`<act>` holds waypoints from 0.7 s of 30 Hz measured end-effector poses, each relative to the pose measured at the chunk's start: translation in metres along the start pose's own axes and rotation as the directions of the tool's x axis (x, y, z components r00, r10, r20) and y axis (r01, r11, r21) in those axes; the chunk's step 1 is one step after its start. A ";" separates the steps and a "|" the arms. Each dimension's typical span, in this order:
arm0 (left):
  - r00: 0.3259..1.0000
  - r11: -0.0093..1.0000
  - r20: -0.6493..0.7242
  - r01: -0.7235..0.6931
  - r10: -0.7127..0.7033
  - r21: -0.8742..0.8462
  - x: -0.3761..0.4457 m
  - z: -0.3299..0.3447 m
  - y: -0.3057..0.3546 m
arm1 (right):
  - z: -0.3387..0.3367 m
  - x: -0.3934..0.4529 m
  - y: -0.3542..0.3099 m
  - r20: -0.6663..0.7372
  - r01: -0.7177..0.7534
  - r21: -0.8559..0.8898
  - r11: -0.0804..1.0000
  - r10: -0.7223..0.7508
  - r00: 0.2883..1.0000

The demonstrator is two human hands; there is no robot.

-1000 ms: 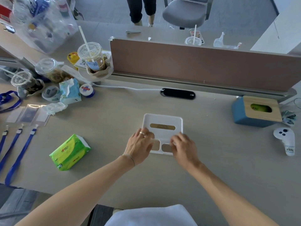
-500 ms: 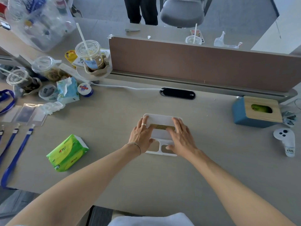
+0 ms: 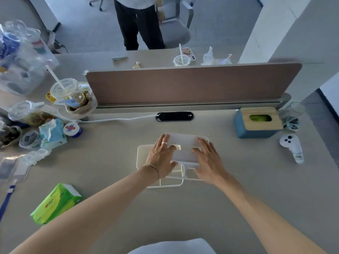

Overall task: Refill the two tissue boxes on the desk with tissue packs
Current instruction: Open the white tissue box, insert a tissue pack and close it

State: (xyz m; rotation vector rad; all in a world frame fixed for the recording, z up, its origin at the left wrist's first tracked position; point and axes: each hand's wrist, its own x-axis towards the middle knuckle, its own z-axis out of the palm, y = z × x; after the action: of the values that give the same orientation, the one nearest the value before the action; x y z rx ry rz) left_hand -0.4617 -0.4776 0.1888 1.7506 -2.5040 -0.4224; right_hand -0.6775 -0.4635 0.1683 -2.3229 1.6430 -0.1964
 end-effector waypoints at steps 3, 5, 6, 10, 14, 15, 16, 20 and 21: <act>0.997 0.999 0.065 -0.047 0.048 -0.018 0.025 0.014 0.040 | -0.007 -0.019 0.041 0.018 -0.079 0.015 0.997 0.079 0.997; 0.992 0.997 0.102 -0.079 0.080 -0.015 0.041 0.027 0.064 | -0.009 -0.031 0.067 0.033 -0.122 0.024 0.992 0.121 0.992; 0.988 0.996 0.124 -0.091 0.091 -0.010 0.048 0.033 0.075 | -0.008 -0.037 0.079 0.042 -0.143 0.031 0.989 0.141 0.989; 0.968 0.995 0.232 -0.096 0.100 -0.029 0.070 0.059 0.108 | -0.001 -0.053 0.120 0.092 -0.212 0.045 0.976 0.208 0.974; 0.941 0.995 0.323 -0.096 0.098 -0.022 0.089 0.077 0.125 | 0.009 -0.054 0.142 0.138 -0.280 0.033 0.959 0.273 0.952; 0.936 0.995 0.340 -0.093 0.094 -0.020 0.093 0.081 0.127 | 0.011 -0.054 0.147 0.149 -0.291 0.025 0.956 0.284 0.947; 0.932 0.996 0.353 -0.088 0.088 -0.018 0.095 0.083 0.129 | 0.013 -0.053 0.150 0.160 -0.296 0.021 0.955 0.289 0.944; 0.916 0.996 0.395 -0.085 0.072 0.016 0.105 0.097 0.132 | 0.027 -0.051 0.164 0.204 -0.317 0.026 0.948 0.305 0.930; 0.913 0.996 0.402 -0.087 0.070 0.024 0.106 0.100 0.133 | 0.032 -0.052 0.167 0.209 -0.324 0.025 0.946 0.312 0.927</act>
State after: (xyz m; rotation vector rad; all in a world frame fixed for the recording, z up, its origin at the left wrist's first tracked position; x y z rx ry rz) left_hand -0.6409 -0.5153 0.1152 1.7155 -2.8604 -0.8052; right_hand -0.8370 -0.4613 0.0889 -1.9246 1.8476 0.0584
